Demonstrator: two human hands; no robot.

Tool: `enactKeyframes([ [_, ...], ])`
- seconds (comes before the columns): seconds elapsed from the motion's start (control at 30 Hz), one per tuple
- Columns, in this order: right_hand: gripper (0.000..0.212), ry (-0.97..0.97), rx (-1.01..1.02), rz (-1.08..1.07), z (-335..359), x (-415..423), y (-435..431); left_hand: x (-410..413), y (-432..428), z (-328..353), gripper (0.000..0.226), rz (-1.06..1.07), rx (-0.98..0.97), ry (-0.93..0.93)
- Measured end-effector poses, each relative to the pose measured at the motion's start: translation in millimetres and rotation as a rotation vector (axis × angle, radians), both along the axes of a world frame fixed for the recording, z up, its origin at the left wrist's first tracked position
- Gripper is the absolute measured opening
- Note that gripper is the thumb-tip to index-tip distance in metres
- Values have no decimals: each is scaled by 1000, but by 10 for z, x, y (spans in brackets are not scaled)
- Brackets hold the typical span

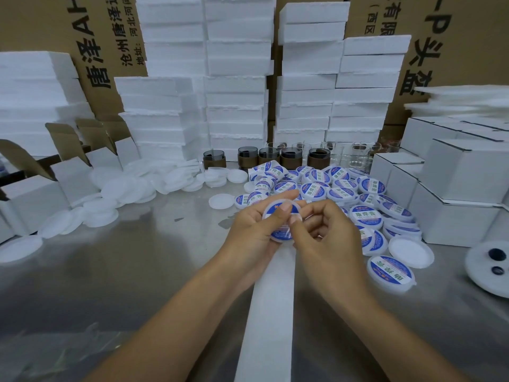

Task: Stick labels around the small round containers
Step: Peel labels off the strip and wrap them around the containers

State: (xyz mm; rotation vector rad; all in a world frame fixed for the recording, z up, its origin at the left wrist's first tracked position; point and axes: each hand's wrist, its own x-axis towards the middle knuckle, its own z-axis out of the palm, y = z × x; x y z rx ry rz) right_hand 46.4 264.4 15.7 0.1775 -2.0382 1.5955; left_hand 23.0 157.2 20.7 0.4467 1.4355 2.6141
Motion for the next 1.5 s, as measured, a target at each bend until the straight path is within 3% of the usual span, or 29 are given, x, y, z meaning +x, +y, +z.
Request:
enactKeyframes([
  [0.27, 18, 72, 238, -87, -39, -16, 24, 41, 43, 22, 20, 17, -36, 23],
  [0.47, 36, -42, 471, -102, -25, -45, 146, 13, -18, 8, 33, 5, -89, 26],
  [0.7, 25, -222, -124, 260, 83, -76, 149, 9, -30, 28, 26, -47, -27, 2],
  [0.93, 25, -116, -33, 234, 83, -58, 142, 16, -30, 36, 26, 35, -75, 46],
  [1.07, 8, -134, -106, 325, 105, -38, 121, 4, -52, 62, 27, 32, -8, 26],
  [1.17, 6, -158, -95, 314, 84, -61, 123, -7, -68, 59, 29, 38, -10, 24],
  [1.27, 7, -135, -157, 260, 92, -63, 136, -17, -55, 19, 33, 129, -164, 63],
  [1.37, 3, -114, -233, 189, 97, -58, 167, -21, -50, -23, 22, 214, -383, 137],
  [1.5, 8, -118, -239, 104, 106, -66, 172, -9, -53, -18, 13, 197, -433, 166],
])
